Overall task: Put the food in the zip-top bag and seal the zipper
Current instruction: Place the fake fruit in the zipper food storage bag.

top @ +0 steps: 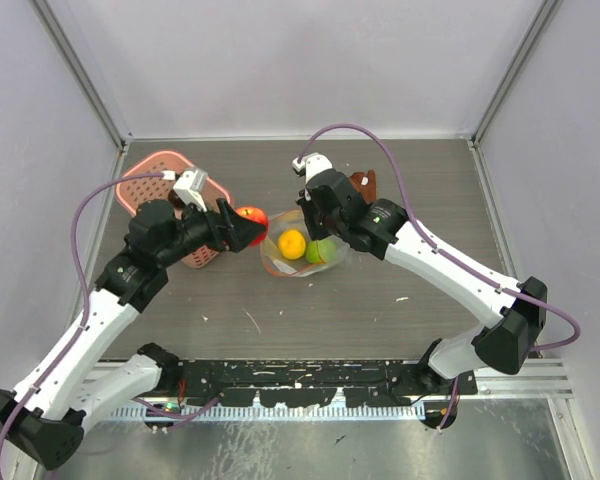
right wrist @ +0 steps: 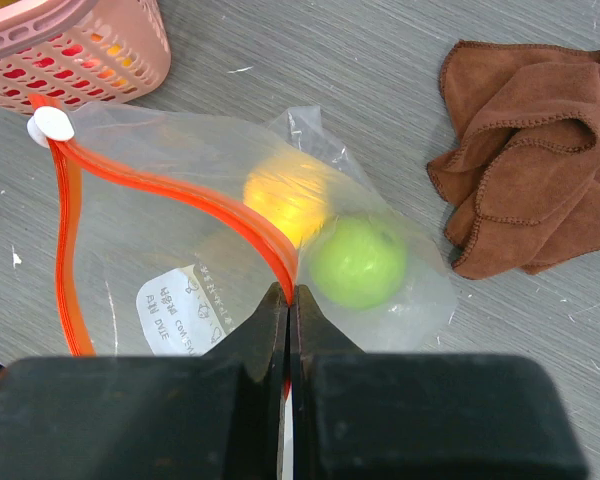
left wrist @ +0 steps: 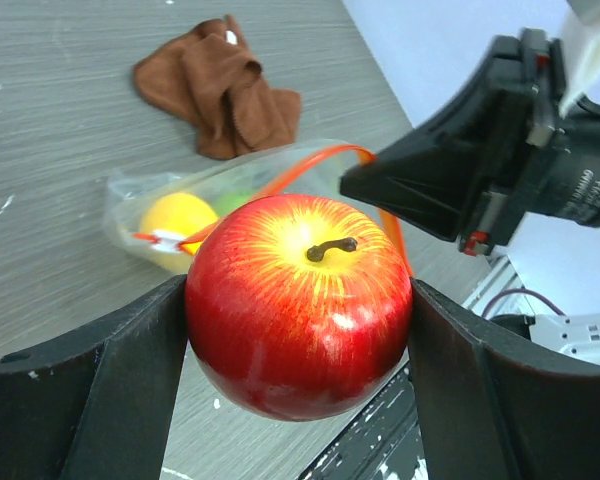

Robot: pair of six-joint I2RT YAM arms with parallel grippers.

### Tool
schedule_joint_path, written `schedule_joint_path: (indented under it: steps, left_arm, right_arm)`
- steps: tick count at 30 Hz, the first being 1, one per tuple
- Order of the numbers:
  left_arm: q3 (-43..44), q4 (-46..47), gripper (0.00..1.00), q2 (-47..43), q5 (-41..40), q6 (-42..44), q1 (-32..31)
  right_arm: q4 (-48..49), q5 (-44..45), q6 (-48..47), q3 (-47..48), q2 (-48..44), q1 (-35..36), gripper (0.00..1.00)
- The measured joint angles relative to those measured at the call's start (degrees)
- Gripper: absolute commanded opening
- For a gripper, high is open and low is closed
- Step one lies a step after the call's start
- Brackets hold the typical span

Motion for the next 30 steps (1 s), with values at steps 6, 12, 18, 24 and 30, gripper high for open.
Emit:
schedule_joint_path:
  steps: [6, 12, 18, 24, 30]
  left_arm:
    - [-4.81, 8.28, 0.50, -0.07, -3.87, 0.22, -8.15]
    - [-6.38, 14.03, 0.53, 4.13, -7.96, 1.70, -13.09]
    - [-6.62, 16.76, 0.59, 8.39, -11.52, 3.37, -16.37]
    - [-7.34, 17.49, 0.66, 11.61, -13.86, 4.26, -17.94]
    - [-7.54, 17.18, 0.76, 13.60, -15.30, 4.46, -18.58]
  right_arm:
    - [0.33, -0.70, 0.46, 0.00, 0.00, 0.00, 0.00]
    - [0.74, -2.05, 1.03, 0.00, 0.00, 0.00, 0.00]
    - [1.07, -3.39, 1.25, 0.00, 0.00, 0.00, 0.00]
    - [1.22, -4.09, 1.27, 0.00, 0.00, -0.07, 0.00]
    - [1.42, -4.52, 1.44, 0.00, 0.00, -0.11, 0.00]
